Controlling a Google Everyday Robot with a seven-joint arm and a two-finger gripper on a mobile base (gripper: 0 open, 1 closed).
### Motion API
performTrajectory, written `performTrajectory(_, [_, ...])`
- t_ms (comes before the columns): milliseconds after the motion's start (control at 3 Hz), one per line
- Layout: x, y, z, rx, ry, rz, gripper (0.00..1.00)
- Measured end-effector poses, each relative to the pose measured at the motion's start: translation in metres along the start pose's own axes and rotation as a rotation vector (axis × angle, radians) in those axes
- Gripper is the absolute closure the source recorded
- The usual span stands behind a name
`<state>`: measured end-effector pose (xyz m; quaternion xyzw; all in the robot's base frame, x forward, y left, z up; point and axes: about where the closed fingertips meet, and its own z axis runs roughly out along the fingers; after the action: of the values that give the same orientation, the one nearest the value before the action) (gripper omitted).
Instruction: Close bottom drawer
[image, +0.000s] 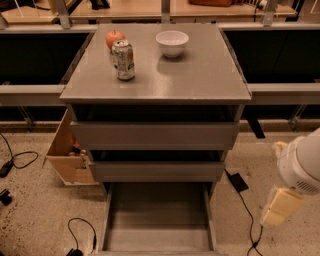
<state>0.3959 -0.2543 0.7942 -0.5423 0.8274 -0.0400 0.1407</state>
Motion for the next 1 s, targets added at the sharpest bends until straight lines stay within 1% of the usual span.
performTrajectory(333, [0.025,0.018,0.052,-0.018,0.022,0.023,0.0])
performTrajectory(667, [0.039,0.031,0.092,-0.021,0.032,0.017,0.0])
performTrajectory(1000, [0.039,0.031,0.092,-0.021,0.032,0.017,0.0])
